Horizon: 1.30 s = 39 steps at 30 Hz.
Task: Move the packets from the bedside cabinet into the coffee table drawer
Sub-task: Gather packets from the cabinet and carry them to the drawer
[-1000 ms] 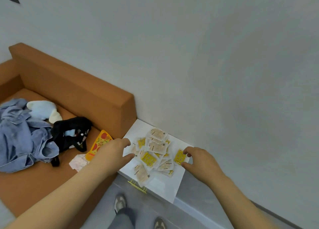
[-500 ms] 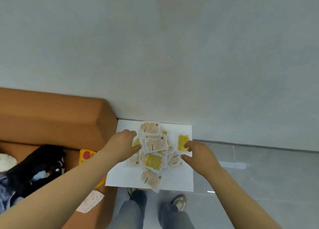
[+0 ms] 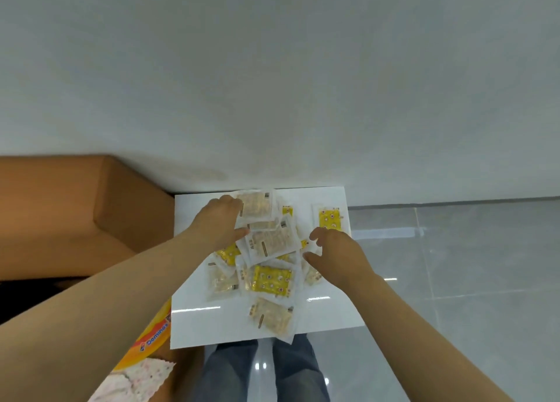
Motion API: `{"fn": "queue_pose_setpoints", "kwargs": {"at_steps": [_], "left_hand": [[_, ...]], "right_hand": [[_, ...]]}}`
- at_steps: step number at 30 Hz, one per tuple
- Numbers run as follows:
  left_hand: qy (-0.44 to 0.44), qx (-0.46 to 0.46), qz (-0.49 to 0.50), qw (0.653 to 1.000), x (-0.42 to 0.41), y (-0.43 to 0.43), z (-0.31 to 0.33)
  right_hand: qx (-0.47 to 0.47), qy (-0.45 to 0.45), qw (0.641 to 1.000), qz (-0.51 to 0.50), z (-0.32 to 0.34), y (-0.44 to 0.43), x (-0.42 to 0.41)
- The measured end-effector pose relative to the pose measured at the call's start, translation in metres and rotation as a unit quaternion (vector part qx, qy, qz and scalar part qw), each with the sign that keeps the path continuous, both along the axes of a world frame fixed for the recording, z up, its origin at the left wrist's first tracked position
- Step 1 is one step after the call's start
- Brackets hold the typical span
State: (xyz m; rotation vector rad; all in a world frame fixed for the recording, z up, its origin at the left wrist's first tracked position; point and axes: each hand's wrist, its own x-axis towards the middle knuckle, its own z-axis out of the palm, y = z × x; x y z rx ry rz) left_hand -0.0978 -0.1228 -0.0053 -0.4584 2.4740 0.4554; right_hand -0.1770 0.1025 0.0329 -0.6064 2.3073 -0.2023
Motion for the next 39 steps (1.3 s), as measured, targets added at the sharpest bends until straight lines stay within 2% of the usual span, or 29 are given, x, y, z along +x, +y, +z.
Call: {"fn": "queue_pose_setpoints", "kwargs": {"at_steps": [8,12,20,24,30,34,39], "left_hand": [[0.003,-0.020,-0.050,0.999,-0.018,0.007,-0.088],[-0.001,-0.023,-0.041,0.999,-0.029,-0.002,-0.105],[-0.001,-0.026,-0.048,0.998,-0.038,-0.006,-0.111],[0.009,0.010,0.007,1.000,-0.034,-0.004,-0.116],[0.055,0.020,0.053,0.997,-0.030,0.000,-0.123],[0.056,0.024,0.056,0.997,-0.035,-0.002,-0.121],[0.039,0.035,0.060,0.997,-0.031,0.000,-0.118]], "right_hand": [[-0.007,-0.008,1.000,0.007,-0.076,-0.006,-0.008],[-0.024,0.002,1.000,0.012,-0.096,-0.008,-0.010],[-0.011,-0.004,1.000,-0.008,-0.118,-0.018,-0.013],[0.003,0.000,1.000,-0.024,-0.126,-0.025,-0.011],[0.004,-0.004,0.996,-0.093,-0.137,-0.034,-0.008],[0.002,0.015,0.993,-0.119,-0.138,-0.038,-0.009],[0.009,0.050,0.993,-0.105,-0.139,-0.041,-0.002]]}}
